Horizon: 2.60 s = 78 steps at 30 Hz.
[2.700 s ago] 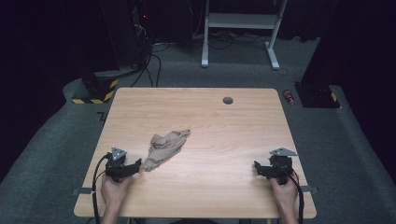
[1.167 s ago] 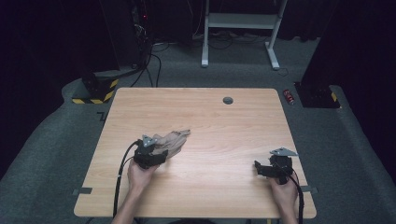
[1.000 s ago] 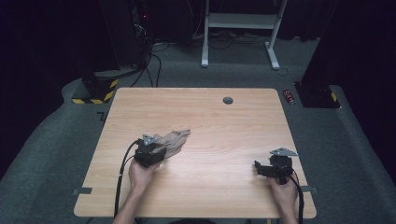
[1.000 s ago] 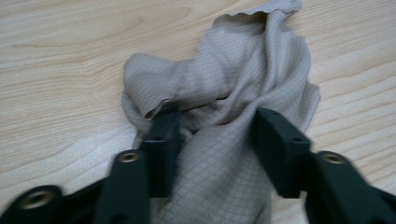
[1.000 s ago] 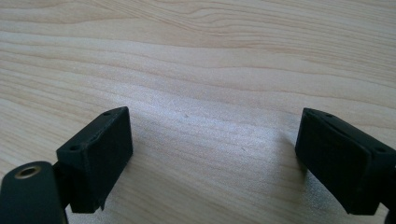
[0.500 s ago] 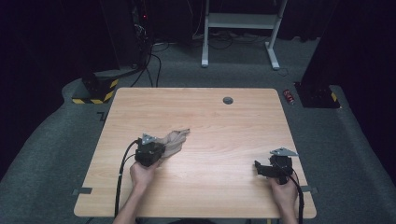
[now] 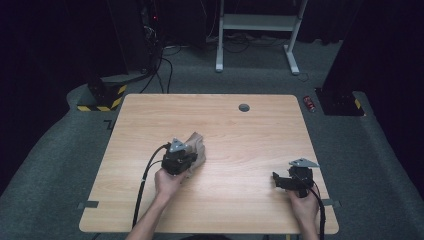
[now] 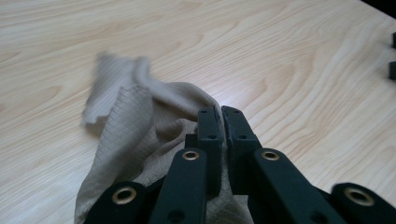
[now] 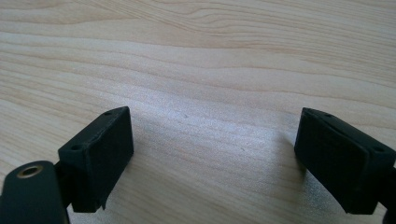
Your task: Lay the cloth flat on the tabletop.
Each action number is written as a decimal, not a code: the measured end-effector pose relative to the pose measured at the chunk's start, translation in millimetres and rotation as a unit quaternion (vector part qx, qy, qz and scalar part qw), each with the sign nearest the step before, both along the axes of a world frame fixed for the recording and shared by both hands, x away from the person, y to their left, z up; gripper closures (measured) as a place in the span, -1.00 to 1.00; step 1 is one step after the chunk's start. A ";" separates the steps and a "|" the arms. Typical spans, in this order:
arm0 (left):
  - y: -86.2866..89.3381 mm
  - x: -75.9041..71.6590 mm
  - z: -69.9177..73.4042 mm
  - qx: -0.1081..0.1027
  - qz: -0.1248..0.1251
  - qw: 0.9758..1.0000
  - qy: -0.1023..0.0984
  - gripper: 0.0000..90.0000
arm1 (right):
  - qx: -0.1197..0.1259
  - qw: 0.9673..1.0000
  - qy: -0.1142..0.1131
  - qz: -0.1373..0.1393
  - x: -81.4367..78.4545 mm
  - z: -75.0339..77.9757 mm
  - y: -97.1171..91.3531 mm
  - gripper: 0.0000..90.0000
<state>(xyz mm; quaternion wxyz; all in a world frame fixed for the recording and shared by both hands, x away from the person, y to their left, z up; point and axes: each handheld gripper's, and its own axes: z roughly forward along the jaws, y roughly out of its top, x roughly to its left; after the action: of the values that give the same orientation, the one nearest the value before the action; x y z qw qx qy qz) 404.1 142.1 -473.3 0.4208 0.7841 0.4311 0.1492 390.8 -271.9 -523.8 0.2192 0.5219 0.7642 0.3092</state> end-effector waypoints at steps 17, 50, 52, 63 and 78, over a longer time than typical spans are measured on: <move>-63.2 5.3 5.6 -0.035 -0.083 0.996 0.011 0.92 | 0.000 1.000 -0.002 -0.002 0.2 0.1 0.2 -0.72; -24.7 -39.9 -23.9 0.004 -0.042 0.999 0.024 0.22 | 0.000 1.000 -0.002 0.020 -6.1 5.8 7.5 0.00; -26.3 -41.9 -29.5 0.005 -0.044 0.999 0.019 0.31 | 0.011 0.999 -0.003 0.036 -6.9 6.1 12.9 0.05; -41.5 -35.7 -46.9 0.002 -0.042 0.999 0.017 0.68 | 0.056 0.982 0.005 0.178 -3.6 21.5 87.3 0.05; -27.5 -40.4 -39.3 0.003 -0.043 0.999 0.011 0.98 | 0.057 0.969 0.047 0.236 22.3 11.4 142.5 0.92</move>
<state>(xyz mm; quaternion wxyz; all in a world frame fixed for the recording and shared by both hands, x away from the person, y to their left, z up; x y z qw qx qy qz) 363.7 114.6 -512.6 0.4194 0.8051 0.4009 0.1233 413.1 -129.5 -512.4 0.0738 0.3521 0.8564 0.3703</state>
